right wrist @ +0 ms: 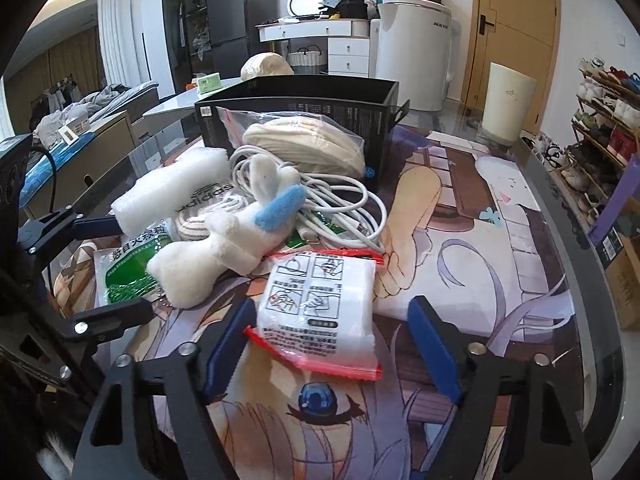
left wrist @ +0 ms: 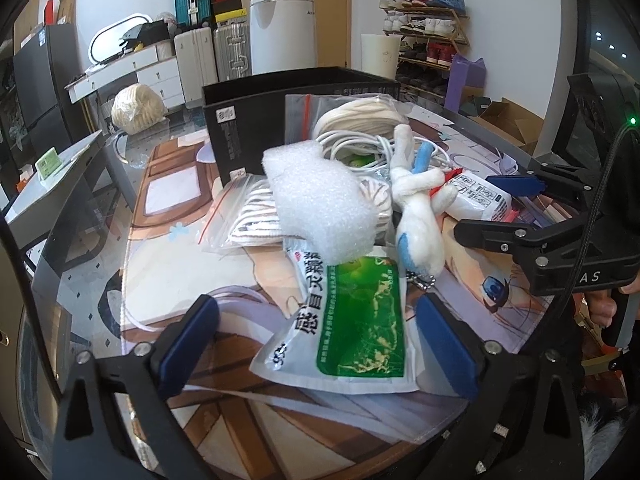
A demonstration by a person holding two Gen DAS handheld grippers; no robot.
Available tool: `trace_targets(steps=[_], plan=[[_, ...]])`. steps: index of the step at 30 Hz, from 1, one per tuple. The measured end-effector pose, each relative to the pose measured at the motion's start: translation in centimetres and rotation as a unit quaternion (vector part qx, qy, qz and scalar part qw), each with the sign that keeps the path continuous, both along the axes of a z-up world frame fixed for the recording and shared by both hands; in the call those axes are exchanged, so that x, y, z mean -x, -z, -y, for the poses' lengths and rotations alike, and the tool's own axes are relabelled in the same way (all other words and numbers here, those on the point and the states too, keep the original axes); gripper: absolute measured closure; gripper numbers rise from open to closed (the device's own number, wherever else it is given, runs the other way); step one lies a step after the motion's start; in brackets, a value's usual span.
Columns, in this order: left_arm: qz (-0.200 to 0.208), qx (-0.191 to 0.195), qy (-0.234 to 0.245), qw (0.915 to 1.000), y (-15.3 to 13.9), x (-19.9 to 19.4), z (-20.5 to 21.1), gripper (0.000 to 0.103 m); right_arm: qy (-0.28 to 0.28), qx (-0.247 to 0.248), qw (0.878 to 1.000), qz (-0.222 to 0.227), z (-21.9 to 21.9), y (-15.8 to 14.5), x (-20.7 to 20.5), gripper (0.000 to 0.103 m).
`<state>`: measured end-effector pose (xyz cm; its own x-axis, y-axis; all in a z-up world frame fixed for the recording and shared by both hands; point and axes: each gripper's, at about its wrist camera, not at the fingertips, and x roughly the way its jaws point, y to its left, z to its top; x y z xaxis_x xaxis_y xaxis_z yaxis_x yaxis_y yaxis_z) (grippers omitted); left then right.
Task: Organize soft objects
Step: 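Grasp the green medicine packet with left gripper while right grasps white tissue pack, then lift the green packet with left gripper while right lifts tissue pack toward black box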
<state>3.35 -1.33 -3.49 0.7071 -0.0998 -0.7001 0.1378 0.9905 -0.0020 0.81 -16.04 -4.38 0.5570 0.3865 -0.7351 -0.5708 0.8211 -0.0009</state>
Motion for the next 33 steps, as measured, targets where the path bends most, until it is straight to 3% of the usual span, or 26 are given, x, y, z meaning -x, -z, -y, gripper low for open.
trace_targets(steps=[4,8,13,23,33], plan=[[0.006,0.006,0.016,0.9998,-0.1,0.2,0.3,0.022,-0.01,-0.001,1.0,0.0,-0.1,-0.1,0.2,0.036],[0.011,0.006,0.045,0.9989,-0.4,0.7,0.9,0.05,-0.019,-0.002,1.0,-0.001,-0.2,-0.1,0.4,0.046],[0.012,0.003,0.055,0.9984,-0.5,1.3,1.1,0.059,-0.027,-0.001,1.0,0.001,-0.2,-0.2,0.7,0.05],[0.013,0.015,0.044,0.9988,-0.8,2.4,-0.2,0.065,-0.026,-0.005,1.0,0.014,0.1,-0.6,1.1,0.054],[0.012,0.016,-0.004,0.9998,-0.9,3.0,-2.6,0.065,-0.021,-0.011,0.999,0.026,0.4,-1.1,1.3,0.054]])
